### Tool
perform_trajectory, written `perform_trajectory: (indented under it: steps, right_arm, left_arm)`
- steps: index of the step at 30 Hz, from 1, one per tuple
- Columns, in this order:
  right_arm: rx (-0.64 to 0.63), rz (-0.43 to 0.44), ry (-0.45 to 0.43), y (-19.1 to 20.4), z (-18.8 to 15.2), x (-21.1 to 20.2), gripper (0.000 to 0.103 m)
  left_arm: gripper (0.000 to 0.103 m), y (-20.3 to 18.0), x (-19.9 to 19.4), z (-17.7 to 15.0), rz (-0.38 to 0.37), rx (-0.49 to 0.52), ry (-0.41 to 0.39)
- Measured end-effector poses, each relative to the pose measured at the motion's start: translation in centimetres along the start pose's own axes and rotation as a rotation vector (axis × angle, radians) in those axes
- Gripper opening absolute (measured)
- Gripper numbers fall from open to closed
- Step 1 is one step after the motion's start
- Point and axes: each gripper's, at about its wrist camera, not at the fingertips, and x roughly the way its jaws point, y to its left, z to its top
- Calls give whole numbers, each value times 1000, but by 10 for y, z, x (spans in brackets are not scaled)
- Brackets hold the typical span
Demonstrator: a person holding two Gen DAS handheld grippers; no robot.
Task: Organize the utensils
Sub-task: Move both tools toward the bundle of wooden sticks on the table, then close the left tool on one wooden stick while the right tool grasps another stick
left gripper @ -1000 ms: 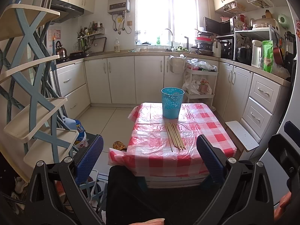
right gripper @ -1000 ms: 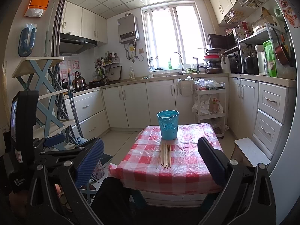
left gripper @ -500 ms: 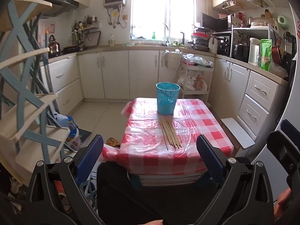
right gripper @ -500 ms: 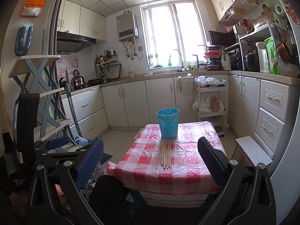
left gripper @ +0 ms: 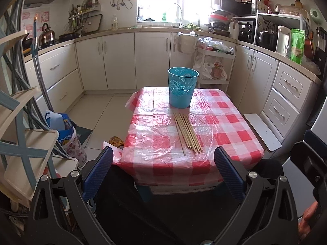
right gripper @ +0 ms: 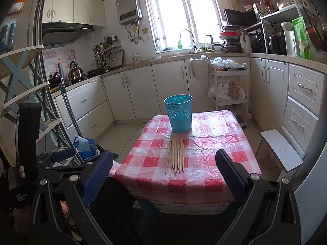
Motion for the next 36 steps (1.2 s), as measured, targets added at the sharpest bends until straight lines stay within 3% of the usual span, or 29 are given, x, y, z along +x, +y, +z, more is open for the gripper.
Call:
perform_trajectory:
  steps: [18,34,36]
  right_arm:
    - [7,-38,126,-37,4,106,96]
    - [-18,-32,250,-71,1,242,96]
    - [-40,-41,273,-75,-2,260,91]
  left_arm:
    - [95,4,108,26,18,-19,88]
    - [95,-5,236,47,40,-35,207]
    - [95,-7,253,49,43,-32,222]
